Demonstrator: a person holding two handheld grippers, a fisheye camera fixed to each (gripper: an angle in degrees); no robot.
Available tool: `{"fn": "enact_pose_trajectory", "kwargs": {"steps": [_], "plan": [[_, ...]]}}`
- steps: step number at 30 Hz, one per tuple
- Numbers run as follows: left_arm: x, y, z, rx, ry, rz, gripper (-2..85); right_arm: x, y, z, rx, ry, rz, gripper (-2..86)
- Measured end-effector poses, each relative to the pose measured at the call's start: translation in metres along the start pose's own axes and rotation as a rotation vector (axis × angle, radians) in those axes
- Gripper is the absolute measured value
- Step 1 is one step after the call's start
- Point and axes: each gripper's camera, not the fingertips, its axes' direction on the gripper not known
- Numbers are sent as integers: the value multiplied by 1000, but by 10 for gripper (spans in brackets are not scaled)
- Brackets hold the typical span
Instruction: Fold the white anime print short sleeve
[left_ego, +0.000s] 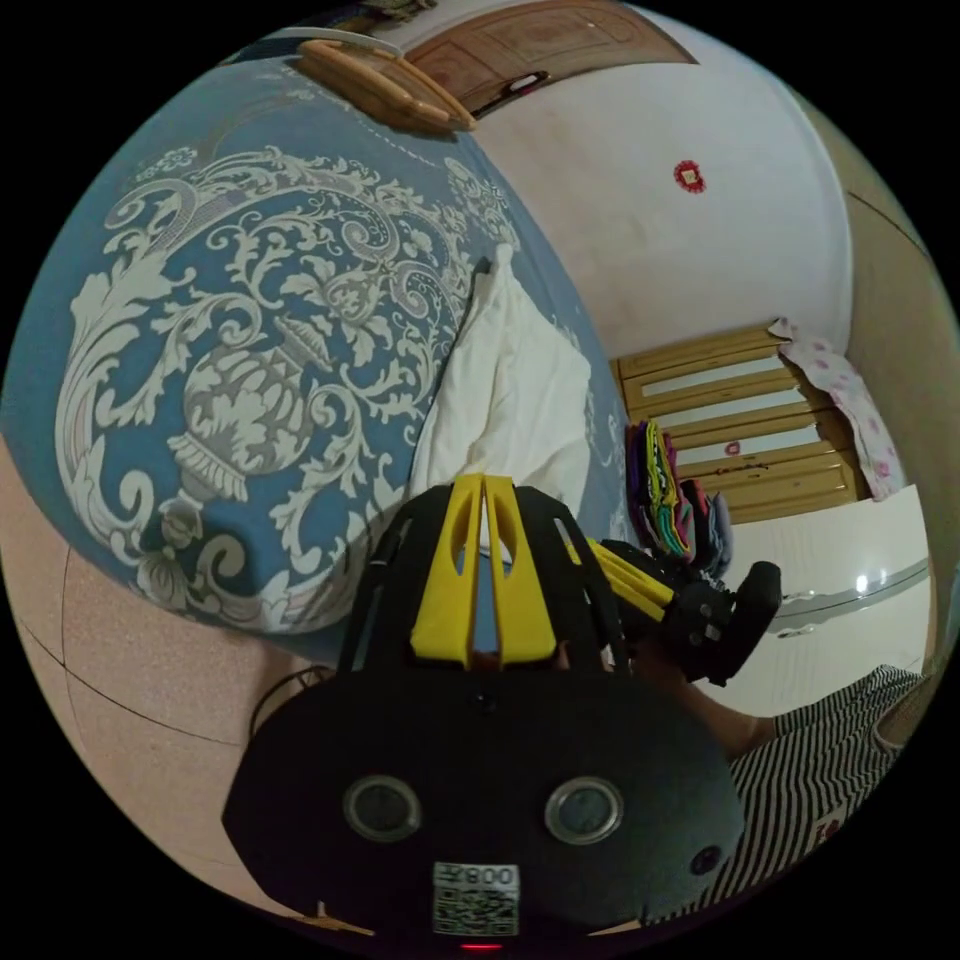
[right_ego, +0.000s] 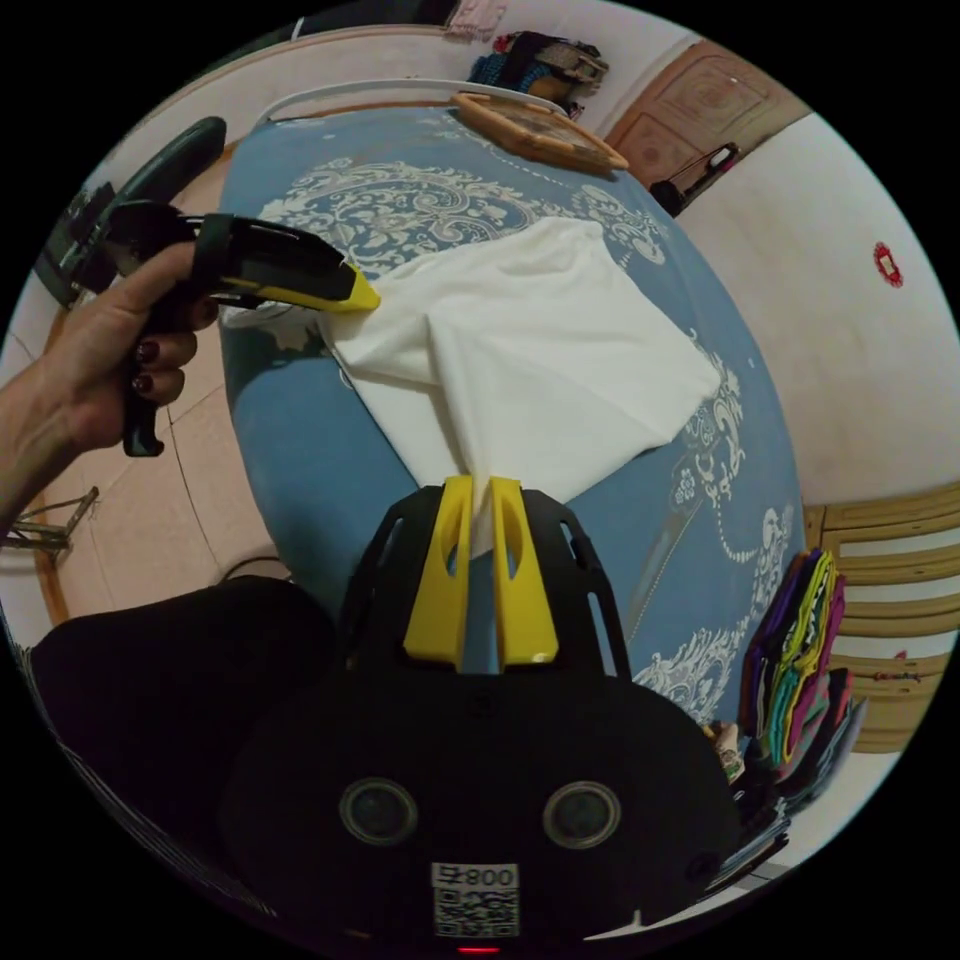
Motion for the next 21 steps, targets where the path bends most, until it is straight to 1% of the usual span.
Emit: {"fn": "enact_pose_trajectory", "kwargs": {"steps": [9, 13, 17, 21], "plan": [[20, 16, 13, -23, -67, 39, 3, -10, 50, -28, 32, 41, 22, 9], [28, 25, 22, -31, -88, 50, 3, -11, 80, -25, 23, -7, 17, 8], [36, 35, 32, -34, -106, 57, 3, -10, 101, 3, -54, -69, 43, 5], [45, 45, 41, -38, -128, 56, 2, -1, 120, 12, -66, -112, 66, 2]]}}
